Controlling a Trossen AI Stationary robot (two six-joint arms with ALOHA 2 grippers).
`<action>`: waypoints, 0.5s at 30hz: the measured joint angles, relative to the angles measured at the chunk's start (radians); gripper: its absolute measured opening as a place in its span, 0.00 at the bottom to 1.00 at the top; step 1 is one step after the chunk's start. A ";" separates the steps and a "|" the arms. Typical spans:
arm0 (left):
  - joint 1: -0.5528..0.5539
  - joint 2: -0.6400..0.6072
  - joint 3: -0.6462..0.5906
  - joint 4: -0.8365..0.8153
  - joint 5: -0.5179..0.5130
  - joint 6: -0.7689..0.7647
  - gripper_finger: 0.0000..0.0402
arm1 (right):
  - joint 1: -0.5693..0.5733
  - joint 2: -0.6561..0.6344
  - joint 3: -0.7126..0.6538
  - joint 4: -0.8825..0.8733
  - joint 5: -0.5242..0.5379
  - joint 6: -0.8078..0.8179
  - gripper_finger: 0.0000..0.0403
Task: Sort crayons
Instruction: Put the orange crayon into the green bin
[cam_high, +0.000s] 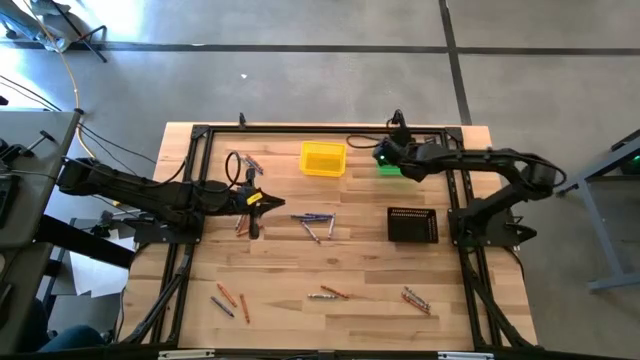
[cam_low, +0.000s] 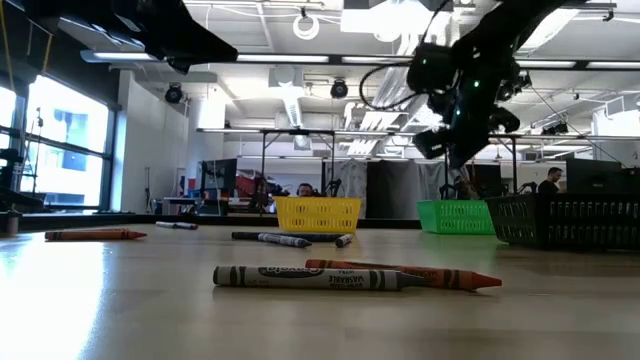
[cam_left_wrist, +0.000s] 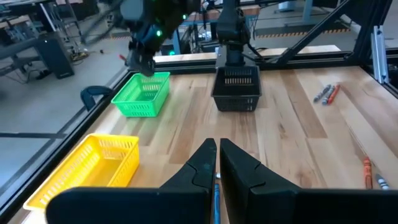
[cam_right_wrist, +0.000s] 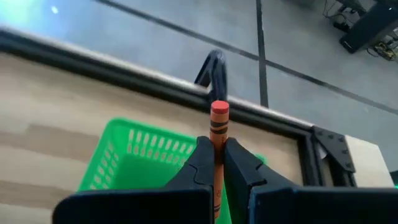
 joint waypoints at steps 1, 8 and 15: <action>0.000 0.000 0.000 0.000 0.000 0.000 0.02 | 0.000 0.020 0.000 0.000 -0.005 0.001 0.00; 0.000 0.000 0.000 0.000 -0.001 0.000 0.02 | 0.000 0.104 0.000 0.000 -0.013 0.001 0.00; 0.000 0.000 0.000 0.000 -0.001 -0.002 0.02 | 0.000 0.108 0.000 0.001 -0.025 0.001 0.02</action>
